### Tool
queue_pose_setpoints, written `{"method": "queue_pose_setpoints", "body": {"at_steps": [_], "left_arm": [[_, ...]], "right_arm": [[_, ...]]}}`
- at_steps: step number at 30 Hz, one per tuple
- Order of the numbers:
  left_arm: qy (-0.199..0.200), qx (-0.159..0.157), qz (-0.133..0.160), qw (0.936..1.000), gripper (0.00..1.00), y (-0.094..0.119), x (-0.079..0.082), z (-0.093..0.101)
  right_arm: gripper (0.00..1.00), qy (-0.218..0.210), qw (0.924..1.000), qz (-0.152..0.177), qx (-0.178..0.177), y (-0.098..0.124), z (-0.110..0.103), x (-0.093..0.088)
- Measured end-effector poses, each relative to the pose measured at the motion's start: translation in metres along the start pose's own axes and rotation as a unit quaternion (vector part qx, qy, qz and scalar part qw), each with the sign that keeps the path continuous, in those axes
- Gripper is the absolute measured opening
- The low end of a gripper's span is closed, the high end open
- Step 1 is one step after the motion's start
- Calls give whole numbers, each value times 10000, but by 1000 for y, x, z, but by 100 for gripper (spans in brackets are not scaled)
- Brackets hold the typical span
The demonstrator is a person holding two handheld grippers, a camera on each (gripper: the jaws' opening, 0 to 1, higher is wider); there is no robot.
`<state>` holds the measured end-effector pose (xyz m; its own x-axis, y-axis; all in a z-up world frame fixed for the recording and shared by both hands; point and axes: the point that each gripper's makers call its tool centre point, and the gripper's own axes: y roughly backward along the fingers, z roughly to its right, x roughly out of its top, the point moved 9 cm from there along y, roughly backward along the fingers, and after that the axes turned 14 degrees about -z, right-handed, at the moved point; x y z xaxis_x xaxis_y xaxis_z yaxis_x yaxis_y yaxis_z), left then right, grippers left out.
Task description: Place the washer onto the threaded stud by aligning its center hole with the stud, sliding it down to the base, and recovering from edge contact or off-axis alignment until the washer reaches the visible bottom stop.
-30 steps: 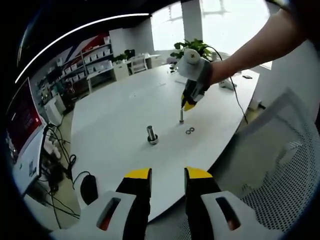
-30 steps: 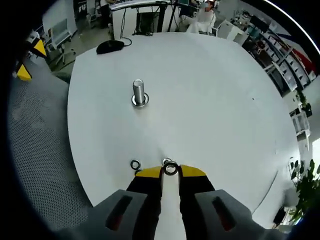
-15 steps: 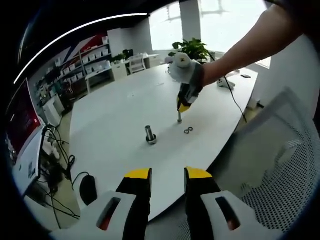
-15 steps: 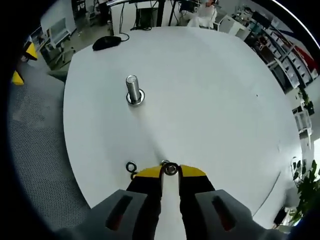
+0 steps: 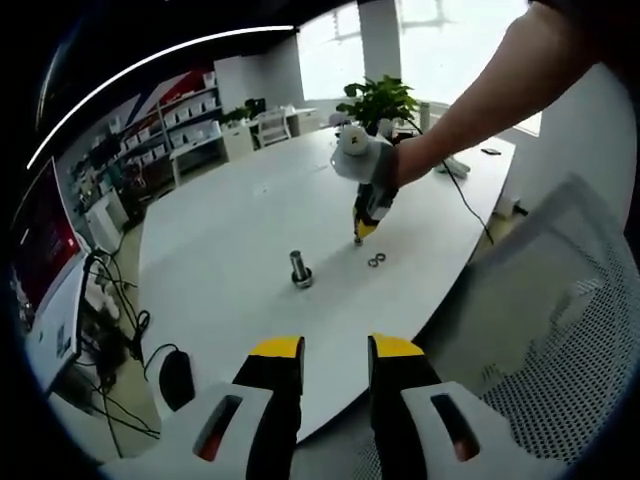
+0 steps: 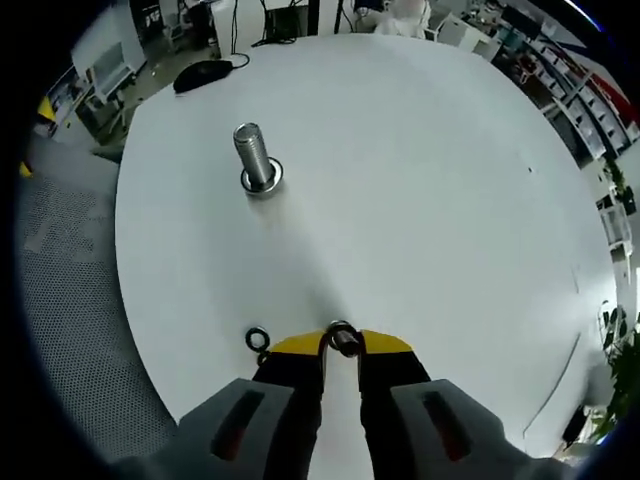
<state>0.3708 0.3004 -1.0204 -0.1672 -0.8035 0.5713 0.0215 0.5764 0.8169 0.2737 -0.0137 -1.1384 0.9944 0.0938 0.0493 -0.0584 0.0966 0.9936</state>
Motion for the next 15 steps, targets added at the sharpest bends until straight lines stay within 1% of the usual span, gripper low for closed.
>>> {"method": "queue_pose_setpoints", "body": {"at_steps": [3,6,9,12,15], "left_arm": [[-3,15,-3,10000,23,0,0,0],[12,30,6,10000,23,0,1,1],[19,21,19,10000,23,0,1,0],[-5,28,-10,10000,23,-1,0,1],[-27,53,-49,10000,23,-1,0,1]], "right_arm": [[15,-38,10000,-44,16,3,-2,-3],[15,-64,10000,-46,44,2,-4,-3],[17,-68,10000,-26,29,0,-5,-3],[19,-159,9998,-6,75,0,-6,-3],[21,-254,9997,64,38,-2,-8,-7]]}}
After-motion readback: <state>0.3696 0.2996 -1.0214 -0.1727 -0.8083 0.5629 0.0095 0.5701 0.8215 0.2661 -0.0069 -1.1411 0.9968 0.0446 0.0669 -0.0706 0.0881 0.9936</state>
